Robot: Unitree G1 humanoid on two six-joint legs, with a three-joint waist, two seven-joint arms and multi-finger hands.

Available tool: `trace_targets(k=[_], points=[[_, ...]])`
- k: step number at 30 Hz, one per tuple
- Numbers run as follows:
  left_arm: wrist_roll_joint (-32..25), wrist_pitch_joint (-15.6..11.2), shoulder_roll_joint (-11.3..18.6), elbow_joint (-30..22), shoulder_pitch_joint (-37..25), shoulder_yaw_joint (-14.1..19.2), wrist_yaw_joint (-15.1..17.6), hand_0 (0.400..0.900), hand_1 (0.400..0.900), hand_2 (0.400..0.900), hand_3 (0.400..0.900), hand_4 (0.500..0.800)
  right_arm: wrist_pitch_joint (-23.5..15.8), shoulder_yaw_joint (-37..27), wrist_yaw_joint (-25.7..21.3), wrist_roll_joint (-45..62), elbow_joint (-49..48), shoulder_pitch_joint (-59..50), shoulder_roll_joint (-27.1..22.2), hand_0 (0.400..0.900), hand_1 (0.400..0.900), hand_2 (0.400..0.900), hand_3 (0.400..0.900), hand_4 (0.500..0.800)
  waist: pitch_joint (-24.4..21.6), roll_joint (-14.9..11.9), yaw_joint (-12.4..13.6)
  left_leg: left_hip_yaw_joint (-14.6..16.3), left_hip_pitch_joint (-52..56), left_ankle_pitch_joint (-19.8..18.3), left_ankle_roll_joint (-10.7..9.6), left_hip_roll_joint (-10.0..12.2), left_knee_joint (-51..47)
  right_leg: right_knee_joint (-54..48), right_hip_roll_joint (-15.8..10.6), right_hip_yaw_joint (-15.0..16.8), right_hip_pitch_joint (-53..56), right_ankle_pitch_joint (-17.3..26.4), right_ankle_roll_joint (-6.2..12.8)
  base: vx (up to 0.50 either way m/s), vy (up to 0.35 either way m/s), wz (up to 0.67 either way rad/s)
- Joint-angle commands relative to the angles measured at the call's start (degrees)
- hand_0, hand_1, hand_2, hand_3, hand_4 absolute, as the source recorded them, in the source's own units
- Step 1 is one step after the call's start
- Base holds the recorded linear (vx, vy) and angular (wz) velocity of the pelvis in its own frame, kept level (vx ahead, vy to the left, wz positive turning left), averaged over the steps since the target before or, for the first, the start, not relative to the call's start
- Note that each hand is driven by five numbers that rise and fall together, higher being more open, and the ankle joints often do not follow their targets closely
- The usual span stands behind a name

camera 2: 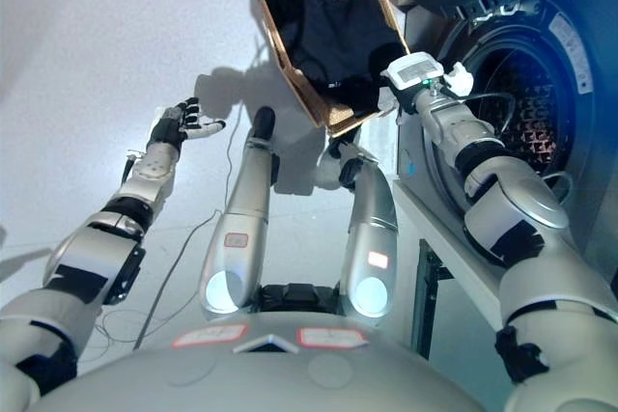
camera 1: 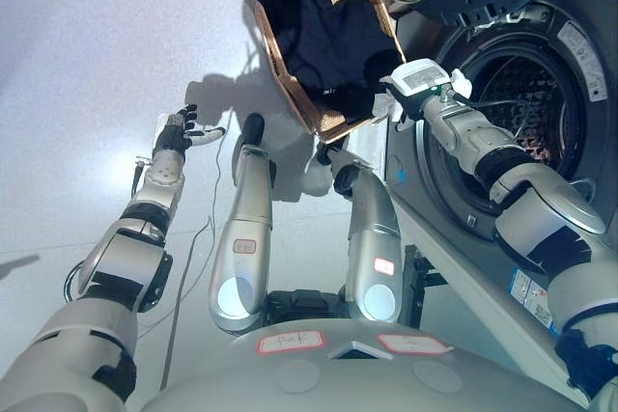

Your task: Put the clothes in the basket into the washing machine.

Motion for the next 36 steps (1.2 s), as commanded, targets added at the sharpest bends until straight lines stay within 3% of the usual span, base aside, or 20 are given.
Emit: trace_targets(k=[1,8,15,25,31,33,35,36], points=[[-2.13,-2.78,-1.34,-0.08,2.82,0.88,2.22,0.900,0.900,0.900,0.900,0.800,2.98,2.72,-3.59,-3.47,3.22,-0.95,-4.90,0.900,0.900,0.900,0.900,0.800,-3.91,4.66,-0.36,1.63,-0.04,2.02,-1.36,1.19,-5.69,9.40,1.09,2.03,0.17,-9.90,3.34,-0.02,-0.070,0.10],[-5.39,-3.99,-1.62,-0.96,2.69,1.34,3.82,0.900,0.900,0.900,0.900,0.800,6.43,3.35,-6.23,-8.43,8.23,-3.06,-7.94,0.900,0.900,0.900,0.900,0.800,-2.87,6.40,-0.58,0.74,-5.15,2.98,-1.85,1.45,-4.14,12.71,1.27,1.51,-4.66,-11.29,3.26,-0.03,-0.052,-0.01],[-7.73,-4.85,-2.68,-3.32,3.20,1.12,5.67,0.900,0.900,0.900,0.900,0.800,9.17,2.38,-8.80,-8.56,12.79,-6.40,-10.95,0.900,0.900,0.900,0.900,0.800,-1.77,7.91,-0.74,0.53,-10.60,1.44,-1.45,0.58,1.03,18.78,0.19,2.46,-10.16,-14.14,3.09,-0.01,-0.006,0.04],[-9.89,-6.03,-2.11,-8.00,6.24,1.78,7.06,0.900,0.900,0.900,0.900,0.800,10.18,2.88,-10.35,-8.10,14.85,-8.24,-14.94,0.900,0.900,0.900,0.900,0.800,-2.13,8.74,-0.44,2.18,-20.39,-3.50,-0.61,-1.86,14.57,30.04,-0.78,5.42,-19.62,-18.82,1.02,0.00,0.025,-0.05],[-10.79,-5.65,-1.80,-8.15,8.31,2.94,8.17,0.900,0.900,0.900,0.900,0.800,10.17,6.64,-9.43,-8.98,7.33,-12.50,-17.82,0.900,0.900,0.900,0.900,0.800,-2.90,7.56,-1.66,3.40,-23.84,-4.83,-0.37,-2.31,18.21,33.02,-0.27,6.67,-23.37,-19.32,0.24,0.00,0.030,-0.13],[-11.77,-5.88,-2.21,-8.64,9.46,3.10,8.08,0.900,0.900,0.900,0.900,0.800,10.24,6.16,-8.15,-7.64,7.12,-12.87,-18.81,0.900,0.900,0.900,0.900,0.800,-3.31,7.50,-1.94,3.54,-24.50,-4.91,-0.38,-2.33,18.57,33.03,-0.14,6.74,-23.88,-19.25,0.12,-0.01,0.020,-0.07],[-12.28,-6.60,-2.96,-9.80,11.73,3.76,8.24,0.900,0.900,0.900,0.900,0.800,10.52,4.86,-10.07,-7.17,9.38,-10.67,-19.93,0.900,0.900,0.900,0.900,0.800,-3.88,7.70,-1.95,3.72,-25.00,-4.82,-0.24,-2.22,18.57,32.70,-0.21,6.76,-24.15,-19.03,0.17,0.00,0.015,-0.04],[-12.05,-6.81,-2.85,-10.28,12.18,3.74,8.28,0.900,0.900,0.900,0.900,0.800,10.45,4.62,-10.82,-7.12,10.57,-10.38,-20.10,0.869,0.869,0.869,0.869,0.781,-4.34,7.75,-1.71,3.71,-25.03,-4.76,-0.22,-2.34,18.49,32.53,-0.13,6.81,-24.28,-18.91,0.22,0.00,0.000,0.00]])
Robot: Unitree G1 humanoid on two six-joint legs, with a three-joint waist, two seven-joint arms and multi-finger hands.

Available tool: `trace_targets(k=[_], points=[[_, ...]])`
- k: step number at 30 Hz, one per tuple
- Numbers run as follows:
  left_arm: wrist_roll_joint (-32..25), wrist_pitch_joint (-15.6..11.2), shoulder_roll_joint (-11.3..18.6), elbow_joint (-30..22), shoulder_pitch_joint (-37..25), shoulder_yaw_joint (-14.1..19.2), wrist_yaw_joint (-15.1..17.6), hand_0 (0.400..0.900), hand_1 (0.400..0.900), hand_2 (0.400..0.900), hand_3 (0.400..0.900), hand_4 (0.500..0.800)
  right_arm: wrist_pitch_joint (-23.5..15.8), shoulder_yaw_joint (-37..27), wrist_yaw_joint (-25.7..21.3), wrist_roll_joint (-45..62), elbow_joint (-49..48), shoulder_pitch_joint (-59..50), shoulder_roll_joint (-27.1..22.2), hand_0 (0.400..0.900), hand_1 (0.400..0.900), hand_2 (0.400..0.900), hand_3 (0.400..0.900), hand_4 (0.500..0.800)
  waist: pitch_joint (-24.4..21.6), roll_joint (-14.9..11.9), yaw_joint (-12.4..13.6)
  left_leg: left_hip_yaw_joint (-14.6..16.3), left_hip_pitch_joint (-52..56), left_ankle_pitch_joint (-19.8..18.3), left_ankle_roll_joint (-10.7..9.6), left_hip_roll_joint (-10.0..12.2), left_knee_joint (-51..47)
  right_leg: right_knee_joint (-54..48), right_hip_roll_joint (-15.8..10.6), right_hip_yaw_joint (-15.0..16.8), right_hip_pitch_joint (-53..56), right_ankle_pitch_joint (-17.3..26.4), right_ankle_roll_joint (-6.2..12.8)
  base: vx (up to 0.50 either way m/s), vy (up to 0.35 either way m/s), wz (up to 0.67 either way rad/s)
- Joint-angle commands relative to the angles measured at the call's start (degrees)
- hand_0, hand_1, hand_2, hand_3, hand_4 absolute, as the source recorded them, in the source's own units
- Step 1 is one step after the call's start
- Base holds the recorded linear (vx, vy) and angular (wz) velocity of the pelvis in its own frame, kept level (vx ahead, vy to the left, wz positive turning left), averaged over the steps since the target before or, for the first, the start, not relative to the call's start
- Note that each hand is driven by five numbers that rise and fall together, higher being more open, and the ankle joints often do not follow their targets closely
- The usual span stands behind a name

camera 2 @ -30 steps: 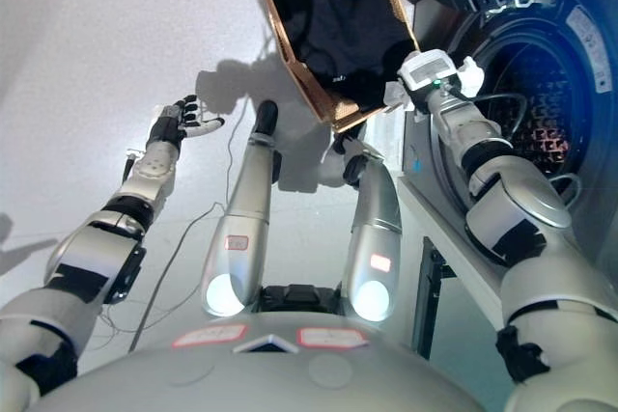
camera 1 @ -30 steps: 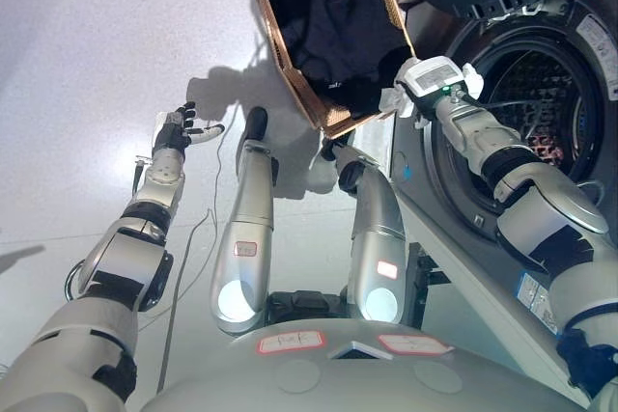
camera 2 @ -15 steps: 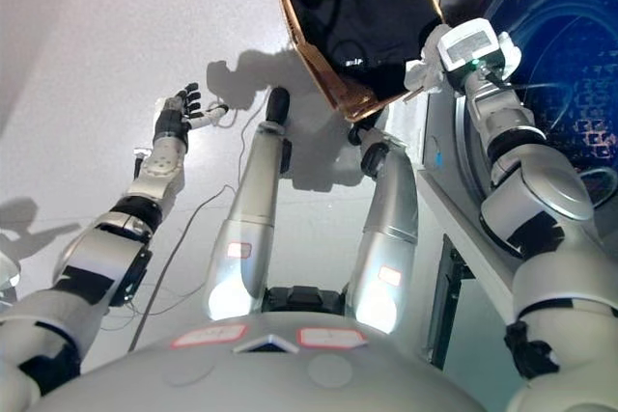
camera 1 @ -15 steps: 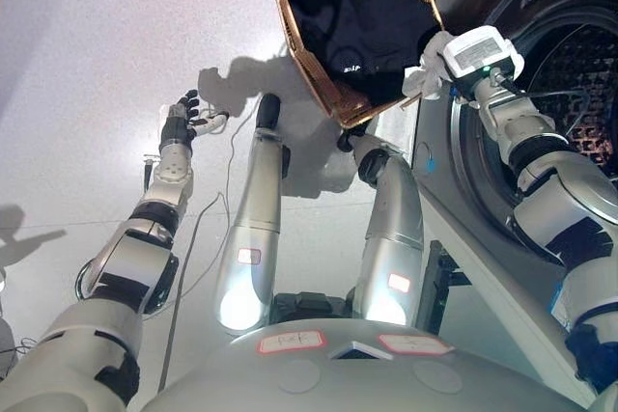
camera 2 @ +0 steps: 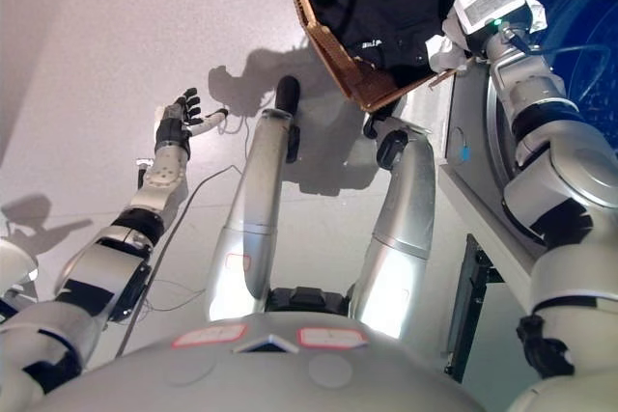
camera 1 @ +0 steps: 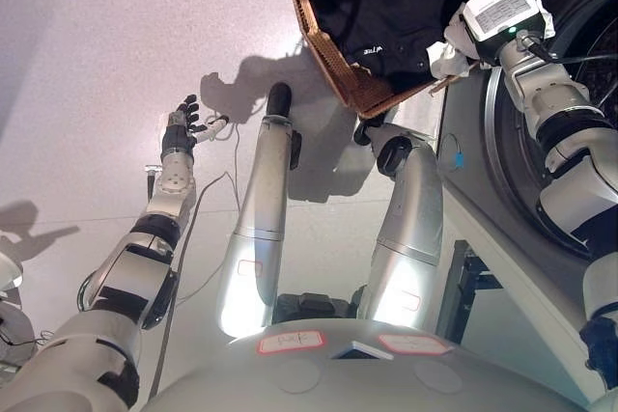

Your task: Put the clothes in the basket into the washing machine.

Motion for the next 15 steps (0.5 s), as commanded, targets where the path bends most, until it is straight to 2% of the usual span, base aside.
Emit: trace_targets(k=[1,2,15], points=[[-1.91,-3.07,-0.57,0.27,4.68,3.06,2.16,0.900,0.900,0.900,0.900,0.800,5.97,-0.16,-1.01,2.19,6.19,-0.89,-9.76,0.565,0.565,0.565,0.565,0.599,-1.43,2.25,-1.68,-0.18,1.51,-0.26,0.37,-0.37,-4.72,6.28,1.92,-1.96,5.31,-12.07,1.67,0.00,0.000,0.00],[-1.89,-3.37,-0.29,-0.12,4.47,2.64,2.15,0.900,0.900,0.900,0.900,0.800,6.16,0.45,-1.16,1.64,7.39,-1.34,-9.60,0.400,0.400,0.400,0.400,0.500,-1.78,2.27,-1.50,-0.21,1.46,-0.05,0.42,-0.33,-5.13,5.93,1.97,-2.01,5.30,-11.97,1.72,0.00,0.000,0.00],[-0.31,-4.16,-1.65,1.68,1.92,1.52,3.00,0.900,0.900,0.900,0.900,0.800,7.32,-1.39,-3.46,0.18,9.81,1.64,-6.91,0.400,0.400,0.400,0.400,0.500,-3.02,2.73,-1.76,0.43,3.16,1.62,1.44,0.21,-9.71,1.88,2.52,-1.13,6.32,-9.93,2.61,0.01,0.017,-0.03]])
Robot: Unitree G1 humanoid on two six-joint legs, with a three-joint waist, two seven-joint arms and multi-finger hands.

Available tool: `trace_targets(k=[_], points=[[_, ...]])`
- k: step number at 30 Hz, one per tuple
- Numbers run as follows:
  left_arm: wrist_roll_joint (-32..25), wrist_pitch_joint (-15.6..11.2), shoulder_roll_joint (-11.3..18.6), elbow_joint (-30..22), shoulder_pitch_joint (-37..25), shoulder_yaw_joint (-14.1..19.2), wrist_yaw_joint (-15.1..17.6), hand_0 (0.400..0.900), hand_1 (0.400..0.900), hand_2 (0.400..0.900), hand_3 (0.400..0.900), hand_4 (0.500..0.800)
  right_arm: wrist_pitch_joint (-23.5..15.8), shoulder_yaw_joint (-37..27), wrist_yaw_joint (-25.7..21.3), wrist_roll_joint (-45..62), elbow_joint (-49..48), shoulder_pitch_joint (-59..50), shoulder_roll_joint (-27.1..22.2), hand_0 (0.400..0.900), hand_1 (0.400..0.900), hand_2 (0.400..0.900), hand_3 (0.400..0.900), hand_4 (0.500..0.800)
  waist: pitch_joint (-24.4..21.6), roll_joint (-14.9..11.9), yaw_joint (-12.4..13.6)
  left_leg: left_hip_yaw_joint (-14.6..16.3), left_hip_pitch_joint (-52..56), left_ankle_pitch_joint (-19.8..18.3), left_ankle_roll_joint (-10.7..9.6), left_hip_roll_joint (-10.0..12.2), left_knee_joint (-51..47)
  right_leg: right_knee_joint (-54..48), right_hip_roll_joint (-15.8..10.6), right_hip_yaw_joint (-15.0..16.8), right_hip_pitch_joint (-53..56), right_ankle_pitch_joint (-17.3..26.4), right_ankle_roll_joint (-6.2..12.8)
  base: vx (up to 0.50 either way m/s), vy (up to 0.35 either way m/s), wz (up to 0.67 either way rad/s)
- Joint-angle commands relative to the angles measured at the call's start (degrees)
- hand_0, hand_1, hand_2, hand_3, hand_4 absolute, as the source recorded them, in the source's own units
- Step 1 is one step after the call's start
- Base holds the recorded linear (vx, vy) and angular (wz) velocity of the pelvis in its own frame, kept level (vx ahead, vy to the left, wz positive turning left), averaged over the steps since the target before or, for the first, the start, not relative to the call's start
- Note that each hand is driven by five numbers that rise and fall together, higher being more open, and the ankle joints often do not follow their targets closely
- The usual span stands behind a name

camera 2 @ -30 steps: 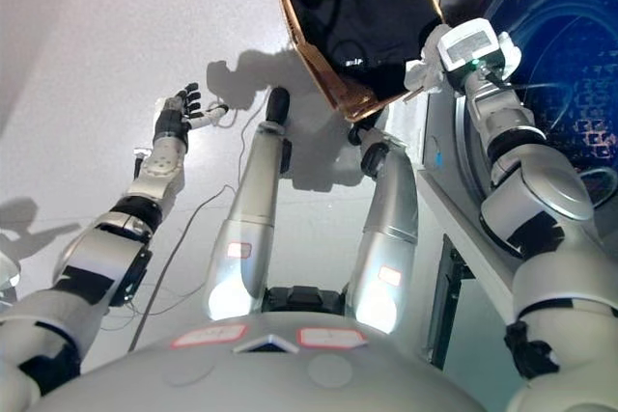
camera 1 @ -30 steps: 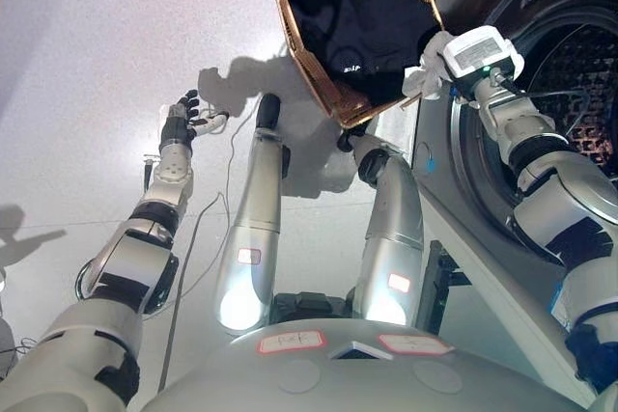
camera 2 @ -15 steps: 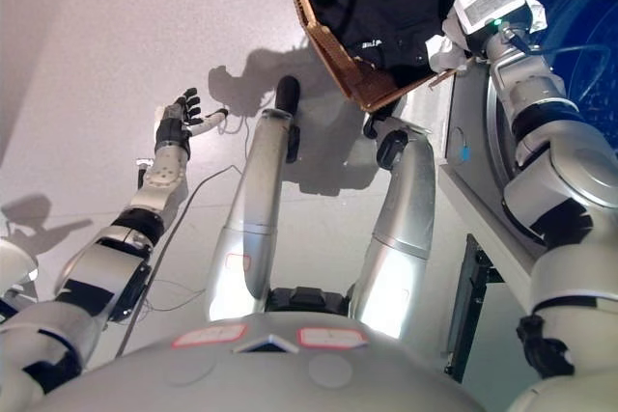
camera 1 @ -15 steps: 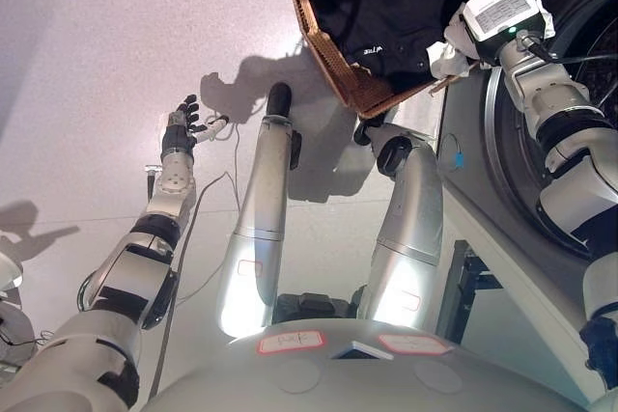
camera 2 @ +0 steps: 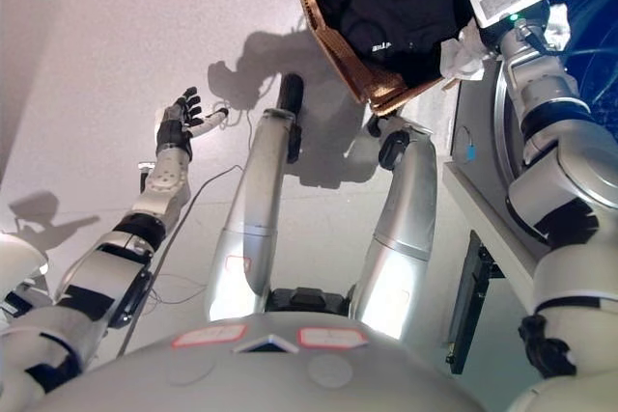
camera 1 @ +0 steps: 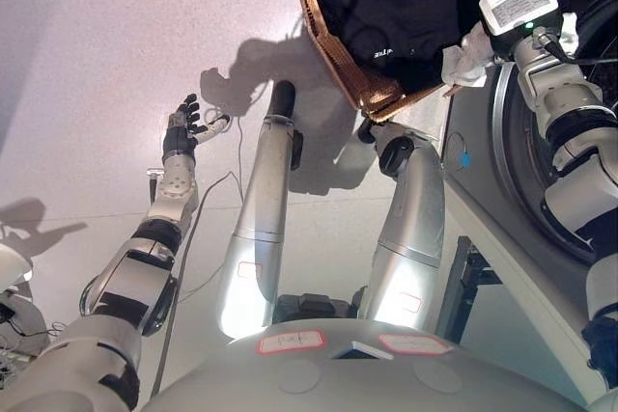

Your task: Put the clothes in the basket into the washing machine.

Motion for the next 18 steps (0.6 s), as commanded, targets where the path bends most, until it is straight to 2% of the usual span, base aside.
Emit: trace_targets(k=[1,7,8,12,16,18], points=[[-0.14,-2.99,-1.53,3.12,2.04,1.65,2.29,0.900,0.900,0.900,0.900,0.800,6.76,-0.02,0.06,0.30,7.38,2.43,-6.90,0.400,0.400,0.400,0.400,0.500,-2.69,2.71,-1.59,-0.94,4.53,2.40,-0.42,0.29,-8.92,4.21,2.34,-1.85,7.12,-9.96,1.32,0.03,0.037,-0.01],[0.65,-3.67,-1.39,2.14,1.18,1.37,2.91,0.900,0.900,0.900,0.900,0.800,4.40,-6.07,-0.72,9.85,6.32,2.51,-6.05,0.400,0.400,0.400,0.400,0.500,-2.21,3.08,-1.32,0.22,10.71,5.30,-0.35,1.31,-17.06,-3.04,2.83,-1.79,12.95,-5.85,2.27,0.01,0.038,-0.07],[1.03,-3.78,-0.86,0.95,1.09,1.62,2.91,0.900,0.900,0.900,0.900,0.800,2.14,-9.48,0.11,16.25,5.63,2.52,-5.62,0.400,0.400,0.400,0.400,0.500,-1.81,3.40,-1.32,0.60,12.72,6.36,-0.45,1.66,-19.59,-5.92,3.15,-1.41,15.09,-4.30,2.61,-0.01,0.044,-0.09],[1.35,-4.07,-0.61,0.10,1.74,2.72,2.55,0.900,0.900,0.900,0.900,0.800,-2.15,-22.23,0.03,32.16,3.61,10.50,-0.91,0.400,0.400,0.400,0.400,0.500,-0.04,4.08,-1.87,1.86,18.94,9.12,-0.34,2.42,-26.61,-13.54,3.84,-1.05,21.24,-0.52,3.77,-0.01,0.061,-0.19],[1.43,-4.18,-0.38,0.65,2.82,3.84,2.33,0.900,0.900,0.900,0.900,0.800,-4.94,-31.72,-1.22,42.47,0.63,17.78,2.17,0.400,0.400,0.400,0.400,0.500,1.28,4.68,-3.11,2.91,24.75,11.07,-0.28,2.70,-32.32,-20.51,4.32,-0.16,26.46,2.35,4.60,0.00,0.064,-0.22],[1.54,-4.36,-0.44,0.79,4.17,4.89,2.37,0.900,0.900,0.900,0.900,0.800,-7.01,-35.97,-1.43,46.64,-2.06,23.32,5.55,0.400,0.400,0.400,0.400,0.500,1.90,5.12,-4.13,3.76,27.40,11.89,-0.13,2.78,-34.67,-23.90,4.87,0.64,28.96,3.82,5.02,0.02,0.089,-0.29]])
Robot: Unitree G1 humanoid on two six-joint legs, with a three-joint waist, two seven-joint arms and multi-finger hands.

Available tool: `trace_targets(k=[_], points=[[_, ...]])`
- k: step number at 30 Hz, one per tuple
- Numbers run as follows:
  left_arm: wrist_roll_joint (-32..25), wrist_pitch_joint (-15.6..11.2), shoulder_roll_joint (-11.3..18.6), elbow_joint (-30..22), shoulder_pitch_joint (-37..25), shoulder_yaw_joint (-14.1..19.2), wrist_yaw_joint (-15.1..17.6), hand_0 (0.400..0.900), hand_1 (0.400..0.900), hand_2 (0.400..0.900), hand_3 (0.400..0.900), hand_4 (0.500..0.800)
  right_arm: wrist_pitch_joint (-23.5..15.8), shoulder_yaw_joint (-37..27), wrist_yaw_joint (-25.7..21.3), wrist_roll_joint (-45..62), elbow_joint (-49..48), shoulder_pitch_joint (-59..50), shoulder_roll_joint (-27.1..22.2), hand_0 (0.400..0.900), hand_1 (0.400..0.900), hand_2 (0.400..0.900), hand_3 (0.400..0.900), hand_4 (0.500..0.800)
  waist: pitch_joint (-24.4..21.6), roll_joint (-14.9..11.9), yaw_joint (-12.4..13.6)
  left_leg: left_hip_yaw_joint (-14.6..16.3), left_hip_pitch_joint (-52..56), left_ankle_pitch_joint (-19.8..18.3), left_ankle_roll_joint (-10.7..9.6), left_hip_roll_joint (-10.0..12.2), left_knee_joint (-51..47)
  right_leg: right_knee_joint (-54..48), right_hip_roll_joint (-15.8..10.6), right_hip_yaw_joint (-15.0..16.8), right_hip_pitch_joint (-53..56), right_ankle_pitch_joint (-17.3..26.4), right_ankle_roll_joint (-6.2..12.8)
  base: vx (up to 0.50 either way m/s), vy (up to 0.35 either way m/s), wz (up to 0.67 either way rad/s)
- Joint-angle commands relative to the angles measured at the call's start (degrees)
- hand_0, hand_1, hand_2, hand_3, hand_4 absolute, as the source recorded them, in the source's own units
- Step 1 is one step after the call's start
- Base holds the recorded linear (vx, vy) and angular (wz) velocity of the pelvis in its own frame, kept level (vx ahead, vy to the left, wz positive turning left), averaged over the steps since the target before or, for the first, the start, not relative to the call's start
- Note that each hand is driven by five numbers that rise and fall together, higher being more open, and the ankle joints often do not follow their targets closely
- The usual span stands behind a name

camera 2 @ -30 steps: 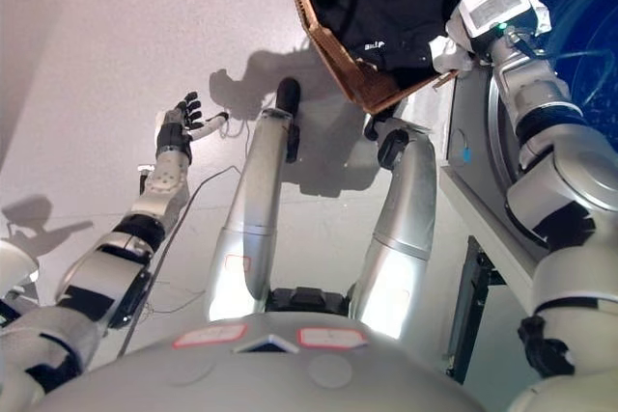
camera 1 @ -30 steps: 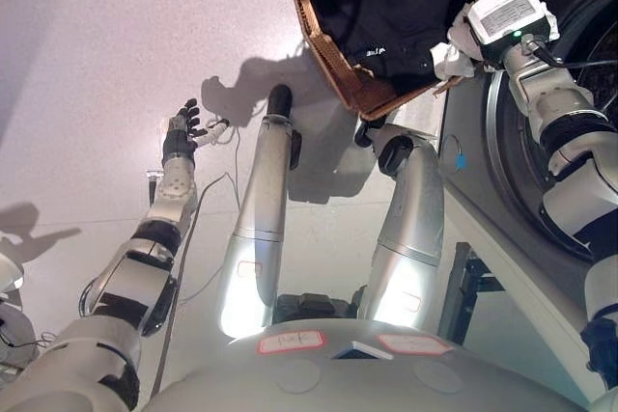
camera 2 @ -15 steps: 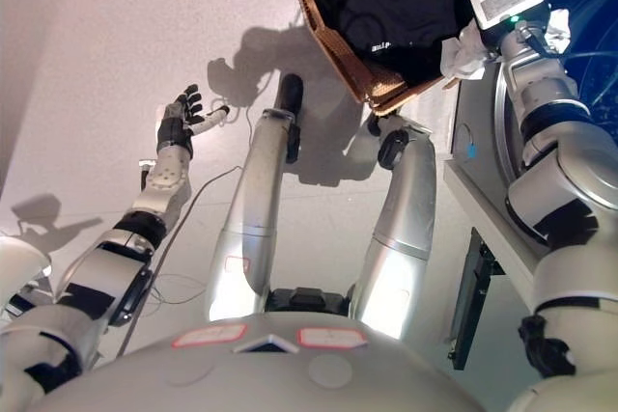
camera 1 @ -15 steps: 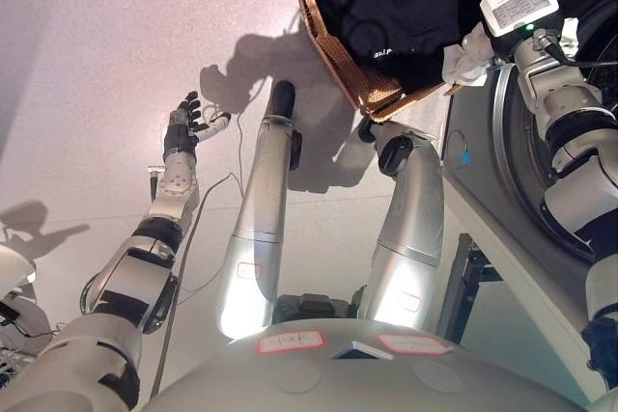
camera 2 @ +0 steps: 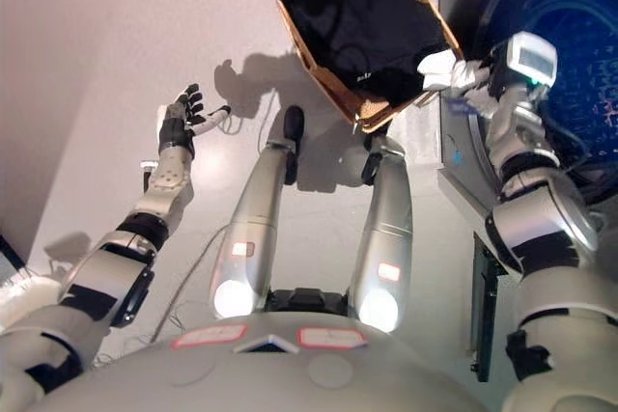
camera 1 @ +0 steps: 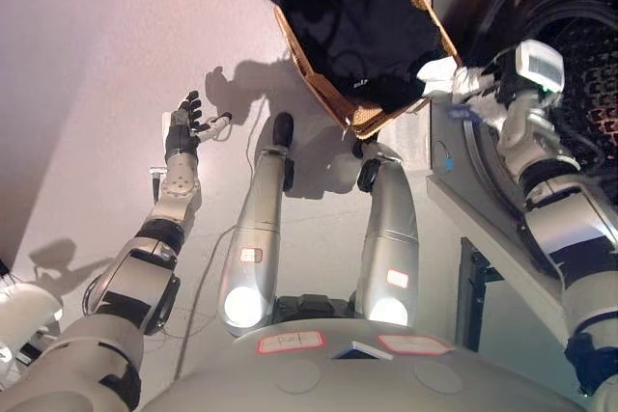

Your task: Put the clothes in the basket into the washing machine.

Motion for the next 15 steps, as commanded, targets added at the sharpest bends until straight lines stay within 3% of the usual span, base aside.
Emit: trace_targets(k=[1,2,6,15], points=[[1.33,-2.74,-0.13,0.87,4.06,4.83,1.71,0.900,0.900,0.900,0.900,0.800,-4.15,-4.09,-2.59,10.89,-0.72,6.00,-1.04,0.400,0.400,0.400,0.400,0.500,1.65,5.24,-1.98,-0.90,5.29,7.72,-3.31,1.49,-14.48,-1.14,2.75,-1.41,7.44,-4.16,1.23,-0.08,0.114,-0.34],[1.20,-2.93,-0.32,1.42,4.61,5.33,1.73,0.900,0.900,0.900,0.900,0.800,-4.91,-5.52,-2.81,12.52,-1.82,7.63,0.08,0.400,0.400,0.400,0.400,0.500,2.02,5.51,-2.44,-0.02,5.89,10.14,-2.98,1.64,-16.52,-3.66,2.75,-1.18,7.90,-1.43,1.05,-0.08,0.113,-0.34],[1.17,-3.50,-1.61,2.55,6.86,6.46,2.15,0.900,0.900,0.900,0.900,0.800,-8.00,-12.40,-3.63,19.14,-4.31,14.40,2.46,0.400,0.400,0.400,0.400,0.500,2.45,6.43,-3.63,1.25,8.18,10.91,-2.69,1.78,-18.35,-6.77,3.06,0.15,10.01,-0.25,1.40,-0.02,0.064,-0.25],[1.79,-5.40,-4.49,0.76,11.07,5.75,3.93,0.900,0.900,0.900,0.900,0.800,-22.19,-30.60,-5.07,47.25,-15.66,17.97,6.56,0.400,0.400,0.400,0.400,0.500,2.03,10.86,-5.13,3.12,10.71,10.94,-2.54,1.66,-20.57,-8.94,3.11,2.38,11.48,0.05,1.51,0.02,0.043,-0.13]])
